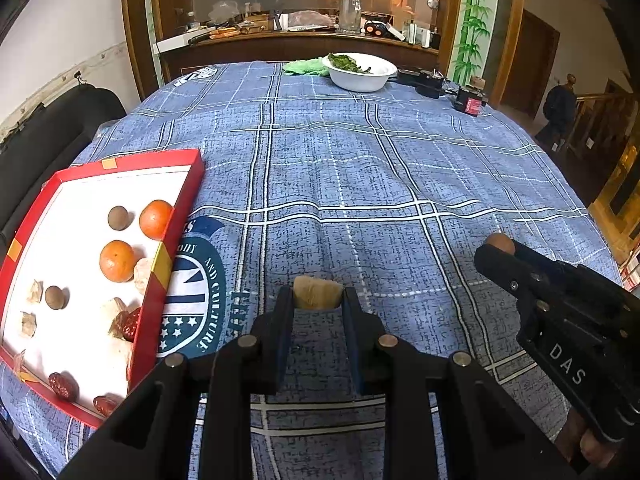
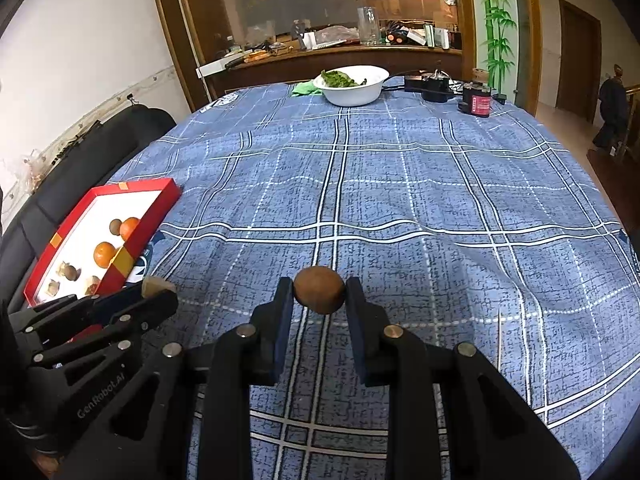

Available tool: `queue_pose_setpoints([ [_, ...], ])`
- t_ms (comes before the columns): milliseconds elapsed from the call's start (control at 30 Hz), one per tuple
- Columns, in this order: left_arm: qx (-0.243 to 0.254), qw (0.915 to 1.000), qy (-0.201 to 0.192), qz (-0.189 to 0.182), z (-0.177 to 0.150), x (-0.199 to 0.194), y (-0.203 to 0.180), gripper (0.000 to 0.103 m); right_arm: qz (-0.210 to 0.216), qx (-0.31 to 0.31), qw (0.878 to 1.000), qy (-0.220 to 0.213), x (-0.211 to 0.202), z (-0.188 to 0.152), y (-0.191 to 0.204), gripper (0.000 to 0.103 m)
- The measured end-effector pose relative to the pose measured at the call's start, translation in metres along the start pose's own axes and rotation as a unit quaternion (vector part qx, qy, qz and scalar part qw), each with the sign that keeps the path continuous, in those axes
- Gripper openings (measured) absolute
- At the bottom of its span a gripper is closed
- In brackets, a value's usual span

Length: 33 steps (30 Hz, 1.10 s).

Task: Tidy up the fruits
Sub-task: 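Carry the brown fruit and beige cube back toward the red-rimmed tray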

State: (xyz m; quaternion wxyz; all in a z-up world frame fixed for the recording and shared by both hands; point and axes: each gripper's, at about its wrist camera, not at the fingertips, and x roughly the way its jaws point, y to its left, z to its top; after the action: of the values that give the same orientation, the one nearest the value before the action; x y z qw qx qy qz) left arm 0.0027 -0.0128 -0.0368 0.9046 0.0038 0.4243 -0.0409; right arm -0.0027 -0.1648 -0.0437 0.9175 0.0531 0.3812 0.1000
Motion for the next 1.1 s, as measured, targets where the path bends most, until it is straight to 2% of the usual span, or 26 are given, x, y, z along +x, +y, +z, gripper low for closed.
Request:
queue_pose_setpoints([
  [367, -0.026, 0.9996, -0.010, 0.007, -0.001, -0.011, 0.021, 0.023, 0.015, -0.025, 1.000, 0.001, 0.002, 0.006, 0.023, 0.028],
  [833, -0.084, 0.9949, -0.040, 0.038, 0.000, -0.041, 0.082, 0.023, 0.075, -0.106, 0.991, 0.002, 0.013, 0.024, 0.103, 0.029],
  [1100, -0.125, 0.9882, -0.049, 0.074, 0.003, -0.045, 0.129, 0.023, 0.097, -0.137, 0.986, -0.004, 0.017, 0.035, 0.141, 0.028],
])
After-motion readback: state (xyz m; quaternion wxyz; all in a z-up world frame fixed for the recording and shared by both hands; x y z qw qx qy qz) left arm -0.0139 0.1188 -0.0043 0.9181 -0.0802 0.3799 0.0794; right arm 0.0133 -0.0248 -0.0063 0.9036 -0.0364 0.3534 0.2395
